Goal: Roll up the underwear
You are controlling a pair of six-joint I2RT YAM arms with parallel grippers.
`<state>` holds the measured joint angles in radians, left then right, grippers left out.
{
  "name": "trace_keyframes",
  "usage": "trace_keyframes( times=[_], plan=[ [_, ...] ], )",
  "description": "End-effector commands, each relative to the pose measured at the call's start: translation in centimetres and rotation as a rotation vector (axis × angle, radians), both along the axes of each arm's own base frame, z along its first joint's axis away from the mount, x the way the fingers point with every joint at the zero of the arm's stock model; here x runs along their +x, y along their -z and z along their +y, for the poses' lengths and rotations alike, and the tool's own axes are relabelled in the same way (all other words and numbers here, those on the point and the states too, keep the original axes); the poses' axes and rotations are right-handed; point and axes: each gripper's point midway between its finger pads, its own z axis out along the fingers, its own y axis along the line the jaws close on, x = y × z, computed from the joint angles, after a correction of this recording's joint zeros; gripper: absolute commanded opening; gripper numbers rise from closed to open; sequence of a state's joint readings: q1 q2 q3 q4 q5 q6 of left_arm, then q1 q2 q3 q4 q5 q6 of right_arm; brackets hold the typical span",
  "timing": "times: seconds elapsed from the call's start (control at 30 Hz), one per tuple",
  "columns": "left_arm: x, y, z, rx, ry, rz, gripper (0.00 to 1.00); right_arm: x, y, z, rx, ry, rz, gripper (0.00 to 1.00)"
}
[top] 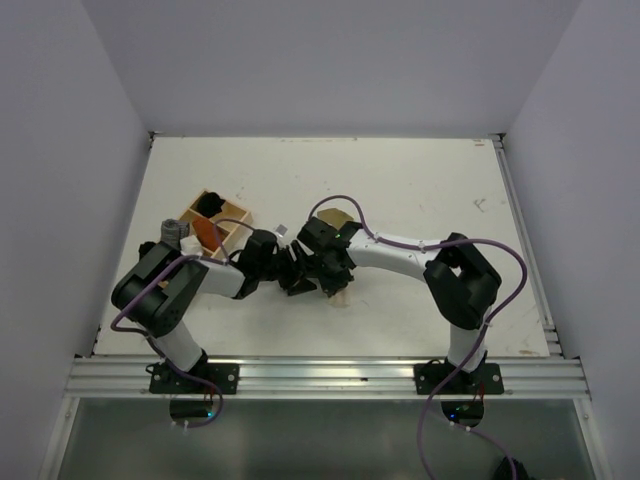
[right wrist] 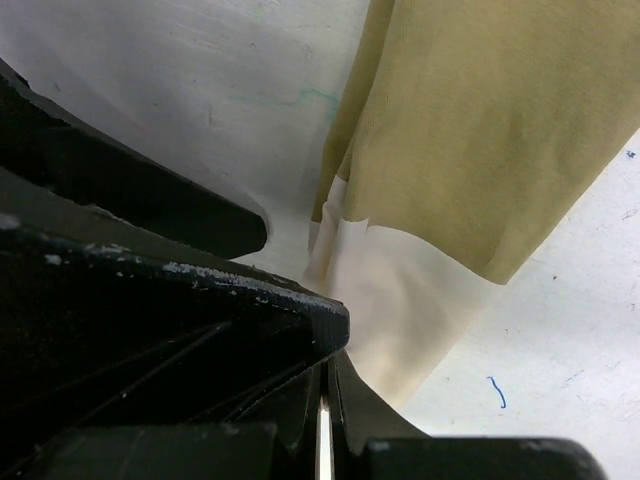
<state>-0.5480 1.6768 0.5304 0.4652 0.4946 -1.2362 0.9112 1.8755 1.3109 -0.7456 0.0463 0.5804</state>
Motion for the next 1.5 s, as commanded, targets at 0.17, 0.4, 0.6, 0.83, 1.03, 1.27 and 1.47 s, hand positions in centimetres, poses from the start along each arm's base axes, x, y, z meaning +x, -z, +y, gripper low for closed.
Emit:
trace_keyframes(
  times=[0.17, 0.4, 0.6, 0.83, 1.03, 1.27, 1.47],
  plan=[
    [-0.4, -0.3, -1.9, -0.04, 0.019, 0.022, 0.59, 0.5, -2.0, 1.7, 0.095, 0.018, -0.034, 0.0],
    [-0.4, -0.8, -1.5, -0.044, -0.031, 0.058, 0.56, 0.1, -2.2, 1.6, 0.12, 0.045, -0.036, 0.0],
    [-0.3, -1.3, -1.3, -0.071, -0.054, 0.073, 0.5, -0.4, -2.3, 1.0, 0.132, 0.055, -0.036, 0.0],
    [0.2, -1.5, -1.4, -0.06, -0.062, 0.073, 0.44, -0.4, -2.5, 1.1, 0.127, 0.043, -0.034, 0.0],
    [0.2, -0.7, -1.3, -0.03, -0.067, 0.112, 0.45, -0.3, -2.6, 1.2, 0.134, 0.039, -0.037, 0.0],
    [0.4, -0.9, -1.5, -0.034, -0.067, 0.098, 0.46, -0.5, -2.4, 1.2, 0.139, 0.042, -0.031, 0.0],
    [0.5, -1.0, -1.6, -0.038, -0.066, 0.106, 0.26, -0.4, -2.6, 1.3, 0.138, 0.036, -0.034, 0.0]
  ],
)
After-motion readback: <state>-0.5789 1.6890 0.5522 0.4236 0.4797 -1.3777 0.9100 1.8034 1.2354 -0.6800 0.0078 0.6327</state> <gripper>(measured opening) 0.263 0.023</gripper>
